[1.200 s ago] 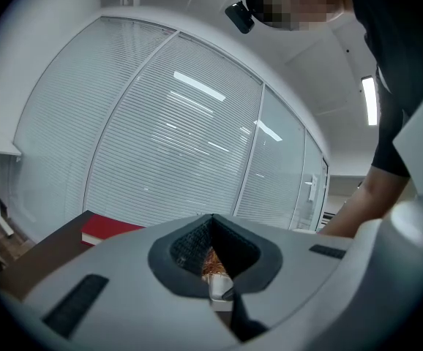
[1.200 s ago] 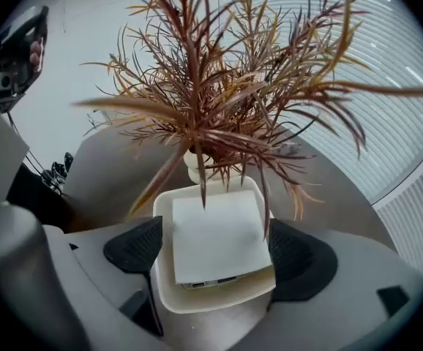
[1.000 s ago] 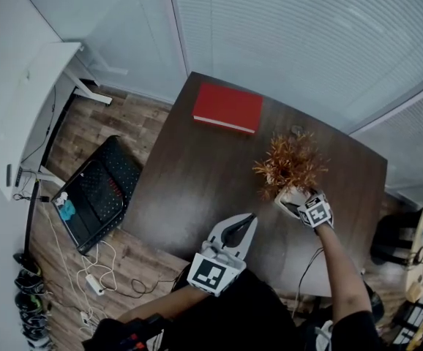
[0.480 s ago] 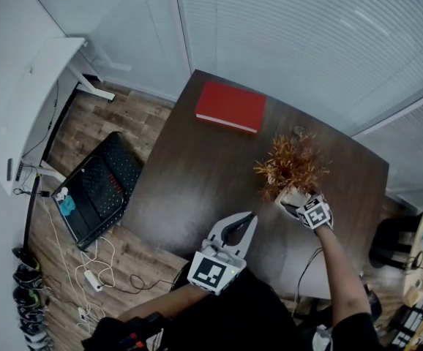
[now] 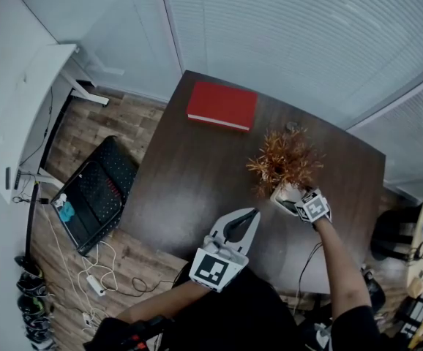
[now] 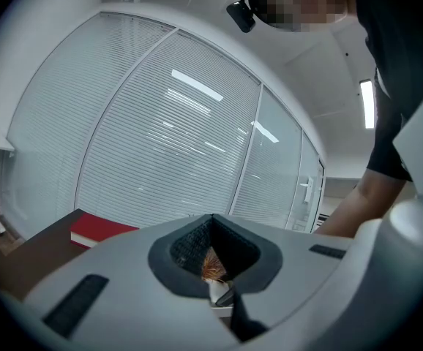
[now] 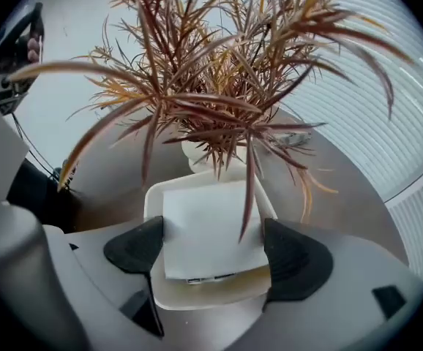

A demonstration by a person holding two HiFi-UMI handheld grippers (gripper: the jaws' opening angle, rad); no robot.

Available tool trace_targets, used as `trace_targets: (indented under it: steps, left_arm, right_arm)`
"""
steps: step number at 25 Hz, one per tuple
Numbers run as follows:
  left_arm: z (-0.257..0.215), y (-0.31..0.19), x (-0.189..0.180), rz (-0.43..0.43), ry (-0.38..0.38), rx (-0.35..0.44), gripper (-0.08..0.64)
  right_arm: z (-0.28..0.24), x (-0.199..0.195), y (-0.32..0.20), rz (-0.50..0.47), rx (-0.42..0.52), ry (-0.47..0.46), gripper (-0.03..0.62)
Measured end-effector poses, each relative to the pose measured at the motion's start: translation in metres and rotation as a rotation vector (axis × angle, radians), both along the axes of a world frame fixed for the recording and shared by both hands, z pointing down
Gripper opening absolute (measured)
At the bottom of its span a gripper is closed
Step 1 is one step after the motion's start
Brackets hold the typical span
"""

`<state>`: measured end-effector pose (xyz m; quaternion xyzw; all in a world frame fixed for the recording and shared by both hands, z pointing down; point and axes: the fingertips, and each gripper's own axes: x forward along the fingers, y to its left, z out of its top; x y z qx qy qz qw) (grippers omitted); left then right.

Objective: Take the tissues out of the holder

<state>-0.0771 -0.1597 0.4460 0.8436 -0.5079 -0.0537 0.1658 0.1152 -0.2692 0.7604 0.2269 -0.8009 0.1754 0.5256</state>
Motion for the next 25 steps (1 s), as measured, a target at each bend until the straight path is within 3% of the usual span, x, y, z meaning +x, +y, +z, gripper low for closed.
trace_targets:
  steps: [7,14,19,25]
  left_arm:
    - [0.0,0.004,0.008,0.016,0.008,-0.024,-0.002]
    - [-0.012,0.006,0.0,0.043,0.012,0.002,-0.002]
    - [-0.013,0.003,0.013,0.052,-0.006,0.012,-0.002]
    - [-0.016,0.004,0.024,0.071,-0.013,0.012,-0.002]
  right_arm:
    - [0.004,0.004,-0.001,0.007,0.001,0.006,0.439]
    - [-0.002,-0.017,0.004,0.007,0.036,-0.005,0.437]
    - [0.001,-0.016,-0.006,-0.01,0.048,-0.024,0.436]
    - [0.006,-0.002,0.001,0.006,0.006,0.035,0.434]
